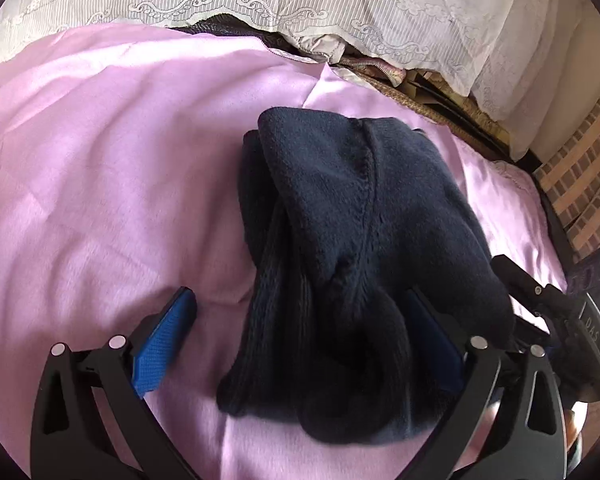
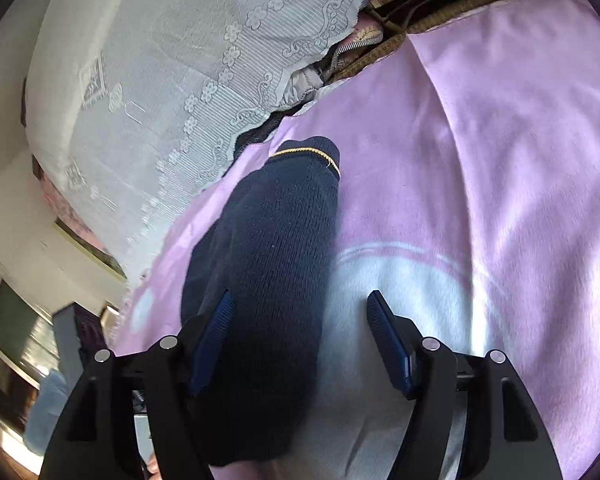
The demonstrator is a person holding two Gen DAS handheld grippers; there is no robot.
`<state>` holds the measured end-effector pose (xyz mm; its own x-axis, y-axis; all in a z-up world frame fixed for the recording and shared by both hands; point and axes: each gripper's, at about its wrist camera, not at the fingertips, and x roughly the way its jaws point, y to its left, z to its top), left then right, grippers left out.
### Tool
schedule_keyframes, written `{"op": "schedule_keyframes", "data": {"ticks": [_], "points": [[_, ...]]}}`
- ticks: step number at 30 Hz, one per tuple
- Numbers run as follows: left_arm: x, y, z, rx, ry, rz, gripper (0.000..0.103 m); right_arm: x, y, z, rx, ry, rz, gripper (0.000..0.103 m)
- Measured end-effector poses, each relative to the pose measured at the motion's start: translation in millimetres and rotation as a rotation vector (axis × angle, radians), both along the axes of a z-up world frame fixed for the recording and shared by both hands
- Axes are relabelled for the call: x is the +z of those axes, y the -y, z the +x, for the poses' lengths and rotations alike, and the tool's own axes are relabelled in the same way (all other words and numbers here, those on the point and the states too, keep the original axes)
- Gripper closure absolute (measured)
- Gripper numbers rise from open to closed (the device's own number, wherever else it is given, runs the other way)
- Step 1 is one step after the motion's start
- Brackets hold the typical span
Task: Fold small clothes
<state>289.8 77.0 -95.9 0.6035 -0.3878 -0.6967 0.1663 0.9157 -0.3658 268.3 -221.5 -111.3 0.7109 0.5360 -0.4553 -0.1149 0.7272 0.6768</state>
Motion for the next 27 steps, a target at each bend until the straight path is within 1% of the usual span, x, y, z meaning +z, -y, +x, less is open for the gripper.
{"op": "schedule_keyframes", "data": {"ticks": [2,3,4,6,8,9,10,12,15,18,23,26,27], "points": [[0.3,-9.1,-6.6,-0.013,-0.005,-0.07,0.005,-3.4,5.8,-9.0,-0.001,0.004,0.049,0.029],[0.5,-10.9,-7.5,-0.017,-0.007,-0.093,0.005,-4.6,7.3,-13.4,0.004,0.006,0.07,0.028],[0.3,-15.6,-10.4,-0.028,-0.014,-0.141,0.005,-4.8,8.3,-15.6,0.017,0.008,0.086,0.027],[1.0,-19.7,-13.7,-0.044,-0.019,-0.198,0.005,-2.4,5.1,-20.9,0.038,0.012,0.081,0.023],[2.5,-21.3,-16.9,-0.074,-0.023,-0.276,0.005,2.0,-3.2,-25.9,0.07,0.026,0.056,0.014],[3.2,-20.8,-18.0,-0.09,-0.024,-0.305,0.005,3.7,-7.0,-28.5,0.085,0.035,0.05,0.013],[4.2,-19.9,-18.9,-0.088,-0.02,-0.305,0.005,5.5,-11.1,-30.7,0.1,0.044,0.043,0.01],[2.6,-17.6,-16.9,-0.087,-0.03,-0.299,0.005,6.0,-15.2,-30.5,0.113,0.04,0.029,0.009],[2.7,-16.6,-15.4,-0.086,-0.035,-0.297,0.005,2.8,-12.9,-26.5,0.104,0.026,0.06,0.009],[-2.0,-11.1,-7.5,-0.077,-0.055,-0.254,0.005,0.3,-11.3,-22.4,0.099,0.017,0.073,0.009],[-3.1,-7.2,-4.0,-0.071,-0.043,-0.212,0.004,0.2,-19.8,-16.4,0.109,0.012,0.034,0.005],[-2.4,0.2,-1.1,-0.072,-0.036,-0.165,0.004,-1.2,-22.2,-6.4,0.104,-0.001,0.016,0.004],[-2.6,0.4,-0.8,-0.073,-0.035,-0.162,0.004,-1.6,-22.7,-3.0,0.105,-0.002,0.016,0.004]]}}
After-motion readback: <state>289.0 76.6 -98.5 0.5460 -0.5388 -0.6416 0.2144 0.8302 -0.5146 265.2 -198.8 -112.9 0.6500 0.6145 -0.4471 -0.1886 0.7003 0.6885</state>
